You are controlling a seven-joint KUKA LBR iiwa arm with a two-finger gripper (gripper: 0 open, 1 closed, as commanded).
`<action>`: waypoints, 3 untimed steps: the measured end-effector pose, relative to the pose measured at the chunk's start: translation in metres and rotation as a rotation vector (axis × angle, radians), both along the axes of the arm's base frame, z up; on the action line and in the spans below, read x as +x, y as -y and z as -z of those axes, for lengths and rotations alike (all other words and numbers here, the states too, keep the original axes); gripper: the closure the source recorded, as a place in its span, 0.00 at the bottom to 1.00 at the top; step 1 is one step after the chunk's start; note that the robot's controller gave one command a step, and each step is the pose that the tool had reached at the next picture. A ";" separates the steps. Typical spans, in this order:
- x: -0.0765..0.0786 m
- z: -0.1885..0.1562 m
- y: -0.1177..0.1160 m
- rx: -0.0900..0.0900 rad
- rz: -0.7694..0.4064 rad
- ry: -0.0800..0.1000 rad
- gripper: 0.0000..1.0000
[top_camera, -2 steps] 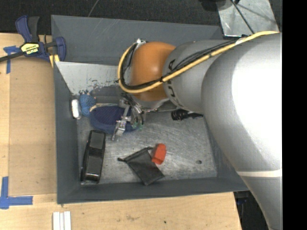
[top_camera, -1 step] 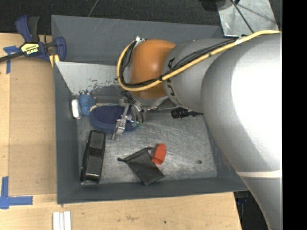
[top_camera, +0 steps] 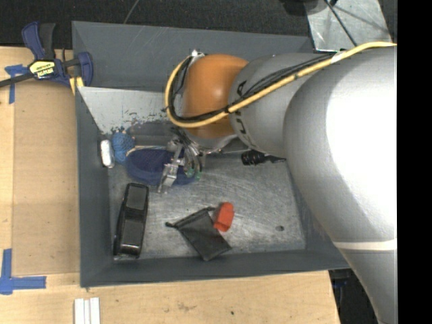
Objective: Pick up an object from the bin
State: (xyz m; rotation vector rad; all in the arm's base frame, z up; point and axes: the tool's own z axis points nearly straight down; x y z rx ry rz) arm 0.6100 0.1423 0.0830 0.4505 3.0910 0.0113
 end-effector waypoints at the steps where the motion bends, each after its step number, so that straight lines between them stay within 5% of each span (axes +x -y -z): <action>1: 0.003 -0.019 0.000 -0.002 -0.002 -0.009 1.00; 2: 0.005 -0.033 -0.001 -0.001 -0.003 -0.010 1.00; 3: 0.007 -0.082 0.000 -0.003 -0.005 -0.010 1.00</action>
Offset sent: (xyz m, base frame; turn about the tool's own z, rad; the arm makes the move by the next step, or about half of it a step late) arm 0.0000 0.0001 0.0161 -0.0001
